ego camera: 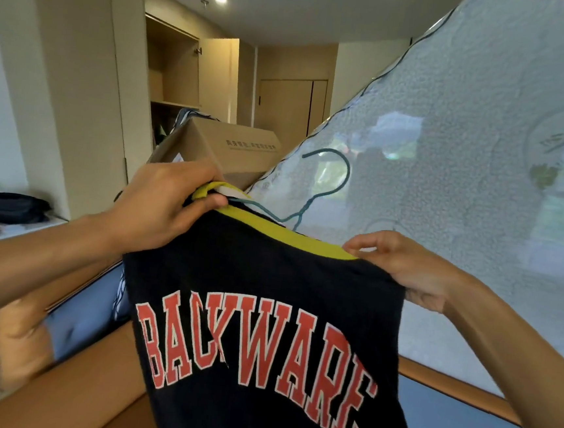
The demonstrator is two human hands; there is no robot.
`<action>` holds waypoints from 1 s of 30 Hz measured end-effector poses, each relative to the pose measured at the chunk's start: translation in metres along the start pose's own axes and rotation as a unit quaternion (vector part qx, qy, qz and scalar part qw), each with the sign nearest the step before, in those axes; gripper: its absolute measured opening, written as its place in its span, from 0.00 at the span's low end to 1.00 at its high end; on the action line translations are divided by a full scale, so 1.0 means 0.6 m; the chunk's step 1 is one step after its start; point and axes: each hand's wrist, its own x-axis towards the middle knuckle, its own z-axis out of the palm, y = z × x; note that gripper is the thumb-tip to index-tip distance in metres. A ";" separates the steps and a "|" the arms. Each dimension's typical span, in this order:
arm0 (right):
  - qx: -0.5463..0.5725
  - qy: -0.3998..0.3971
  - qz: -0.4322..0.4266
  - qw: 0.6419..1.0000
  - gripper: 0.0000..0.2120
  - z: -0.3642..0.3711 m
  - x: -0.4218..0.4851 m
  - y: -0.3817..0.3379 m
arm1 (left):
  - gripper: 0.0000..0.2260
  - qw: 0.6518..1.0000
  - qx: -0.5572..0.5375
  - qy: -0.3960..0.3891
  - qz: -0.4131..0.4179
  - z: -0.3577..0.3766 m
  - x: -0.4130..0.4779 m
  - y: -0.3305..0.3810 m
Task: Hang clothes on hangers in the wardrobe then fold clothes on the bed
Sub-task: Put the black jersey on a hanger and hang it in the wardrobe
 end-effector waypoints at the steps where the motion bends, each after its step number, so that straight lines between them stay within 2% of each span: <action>1: -0.029 0.013 -0.021 0.999 0.10 -0.011 -0.008 -0.007 | 0.15 1.000 0.005 -0.006 -0.007 0.001 -0.005 -0.005; 4: -0.165 0.059 -0.056 0.983 0.11 -0.022 -0.028 -0.023 | 0.15 0.999 0.016 -0.027 -0.024 0.011 -0.014 -0.009; 7: -0.282 0.116 -0.101 0.947 0.13 -0.019 -0.040 -0.030 | 0.15 0.998 0.027 -0.046 -0.045 0.025 -0.015 -0.007; 11: -0.359 0.327 -0.227 0.844 0.12 -0.015 -0.052 -0.043 | 0.15 0.995 0.002 -0.066 -0.069 0.040 -0.014 0.006; 13: -0.376 0.362 -0.252 0.815 0.10 -0.004 -0.053 -0.043 | 0.14 0.995 -0.025 -0.067 -0.073 0.045 -0.007 0.017; 14: -0.371 0.355 -0.249 0.821 0.09 0.001 -0.050 -0.038 | 0.14 0.994 -0.039 -0.063 -0.079 0.047 -0.002 0.021; 17: -0.338 0.295 -0.198 0.871 0.07 0.005 -0.040 -0.011 | 0.14 0.992 -0.066 -0.031 -0.102 0.047 0.008 0.028; 20: -0.359 0.245 -0.125 0.892 0.05 -0.007 -0.041 0.008 | 0.14 0.991 -0.070 -0.006 -0.117 0.049 0.009 0.028; 23: -0.452 0.202 -0.041 0.868 0.07 -0.010 -0.049 0.017 | 0.12 0.991 -0.060 0.003 -0.123 0.051 0.007 0.031; 25: -0.503 0.204 -0.005 0.840 0.07 -0.021 -0.052 0.014 | 0.12 0.991 -0.054 0.003 -0.119 0.054 0.004 0.038; 26: -0.505 0.210 -0.001 0.837 0.07 -0.029 -0.052 0.008 | 0.12 0.992 -0.053 0.003 -0.116 0.055 0.002 0.042; 28: -0.470 0.259 -0.040 0.843 0.07 -0.050 -0.049 -0.003 | 0.12 0.992 -0.066 0.010 -0.111 0.056 0.001 0.050; 30: -0.411 0.351 -0.117 0.833 0.04 -0.060 -0.042 -0.009 | 0.11 0.989 -0.092 0.023 -0.111 0.053 0.003 0.057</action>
